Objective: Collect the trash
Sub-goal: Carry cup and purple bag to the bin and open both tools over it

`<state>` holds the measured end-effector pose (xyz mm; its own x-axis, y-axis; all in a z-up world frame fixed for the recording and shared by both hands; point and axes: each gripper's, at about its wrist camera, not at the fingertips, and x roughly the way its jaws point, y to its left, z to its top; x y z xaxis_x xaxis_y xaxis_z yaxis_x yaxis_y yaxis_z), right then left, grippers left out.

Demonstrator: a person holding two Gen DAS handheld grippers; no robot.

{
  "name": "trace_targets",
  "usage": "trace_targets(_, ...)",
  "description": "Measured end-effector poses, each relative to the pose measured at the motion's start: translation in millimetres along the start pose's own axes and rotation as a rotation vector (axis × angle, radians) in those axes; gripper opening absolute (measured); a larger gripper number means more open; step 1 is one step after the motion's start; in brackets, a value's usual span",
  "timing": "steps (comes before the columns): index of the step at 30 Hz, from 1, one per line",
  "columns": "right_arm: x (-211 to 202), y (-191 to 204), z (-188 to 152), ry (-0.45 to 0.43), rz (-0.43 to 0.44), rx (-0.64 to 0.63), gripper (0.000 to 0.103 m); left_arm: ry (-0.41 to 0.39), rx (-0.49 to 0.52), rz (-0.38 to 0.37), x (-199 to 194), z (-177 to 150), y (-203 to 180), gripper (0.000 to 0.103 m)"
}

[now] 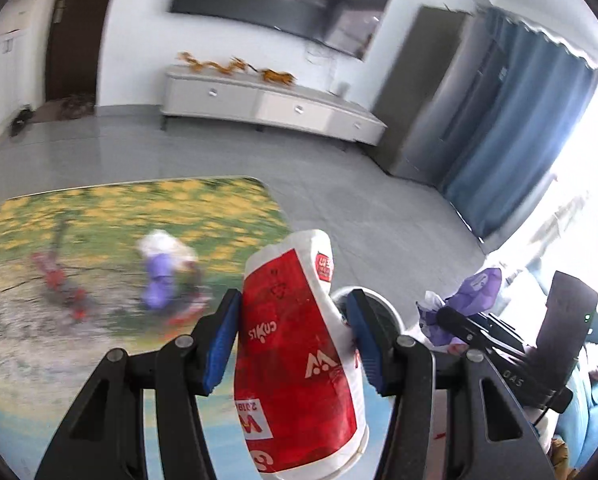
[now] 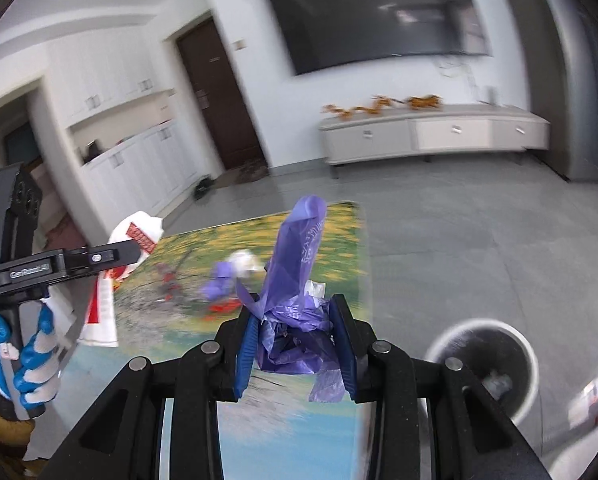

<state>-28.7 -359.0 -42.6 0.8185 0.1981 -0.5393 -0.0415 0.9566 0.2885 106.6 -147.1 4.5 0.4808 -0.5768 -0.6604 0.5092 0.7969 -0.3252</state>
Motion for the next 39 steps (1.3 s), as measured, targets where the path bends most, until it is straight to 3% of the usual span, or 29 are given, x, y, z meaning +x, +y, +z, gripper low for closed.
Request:
trace_targets(10, -18.3, -112.0, -19.7, 0.012, -0.193, 0.195, 0.033, 0.134, 0.116, -0.073, 109.3, 8.0, -93.6, 0.052)
trace_targets(19, 10.3, -180.8, -26.9, 0.061, -0.26, 0.329, 0.034, 0.232, 0.139, -0.093, 215.9, 12.9, -146.8, 0.053)
trace_targets(26, 33.1, -221.1, -34.6, 0.103, -0.305, 0.4, 0.038, 0.284, 0.141, -0.08, 274.7, 9.7, -167.3, 0.055)
trace_targets(30, 36.9, -225.7, -36.6, 0.113, -0.337, 0.414, 0.049, 0.298, 0.121, -0.092, 287.7, 9.1, -167.5, 0.055)
trace_targets(39, 23.1, -215.3, -34.2, 0.081, -0.36, 0.419, 0.052, 0.257, 0.161, -0.089, 257.5, 5.3, -164.4, 0.055)
